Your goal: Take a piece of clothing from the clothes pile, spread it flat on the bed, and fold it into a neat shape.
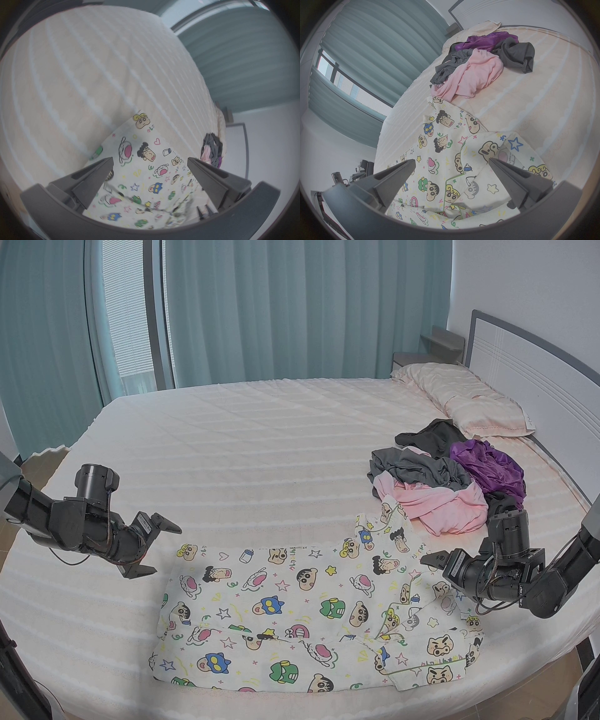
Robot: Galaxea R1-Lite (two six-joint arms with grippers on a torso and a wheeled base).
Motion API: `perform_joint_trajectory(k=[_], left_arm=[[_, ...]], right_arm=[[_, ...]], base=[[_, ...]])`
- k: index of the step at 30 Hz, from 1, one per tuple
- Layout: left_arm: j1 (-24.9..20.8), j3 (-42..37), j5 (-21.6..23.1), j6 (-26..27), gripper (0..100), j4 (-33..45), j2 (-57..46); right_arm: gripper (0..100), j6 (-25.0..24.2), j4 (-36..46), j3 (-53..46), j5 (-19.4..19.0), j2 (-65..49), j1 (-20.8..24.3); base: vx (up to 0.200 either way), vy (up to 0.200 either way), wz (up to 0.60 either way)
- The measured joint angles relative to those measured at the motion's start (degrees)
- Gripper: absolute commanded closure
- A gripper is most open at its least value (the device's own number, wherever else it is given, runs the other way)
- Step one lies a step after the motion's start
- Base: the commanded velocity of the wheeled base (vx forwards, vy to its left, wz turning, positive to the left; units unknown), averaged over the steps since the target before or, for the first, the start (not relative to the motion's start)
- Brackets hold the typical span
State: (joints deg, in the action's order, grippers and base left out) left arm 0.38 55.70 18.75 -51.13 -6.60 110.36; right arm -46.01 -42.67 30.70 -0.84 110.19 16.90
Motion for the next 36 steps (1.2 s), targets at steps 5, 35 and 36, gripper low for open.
perform_joint_trajectory(k=[5, 35, 36], left_arm=[[0.11, 2.82, -0.01, 15.87, 0, -0.05, 3.06], [1.99, 23.13, 6.40, 40.46, 100, -0.16, 25.70], [2.07, 23.41, 6.62, 40.70, 100, -0.21, 25.99]], right_arm=[[0, 0.61, -0.13, -0.35, -0.20, -0.02, 0.05], [0, 1.72, -0.46, -1.82, -2.55, 0.06, 0.51], [0, 1.72, -0.46, -1.79, -2.55, 0.15, 0.49]], base=[[0.000, 0.000, 0.00], [0.000, 0.000, 0.00], [0.000, 0.000, 0.00]])
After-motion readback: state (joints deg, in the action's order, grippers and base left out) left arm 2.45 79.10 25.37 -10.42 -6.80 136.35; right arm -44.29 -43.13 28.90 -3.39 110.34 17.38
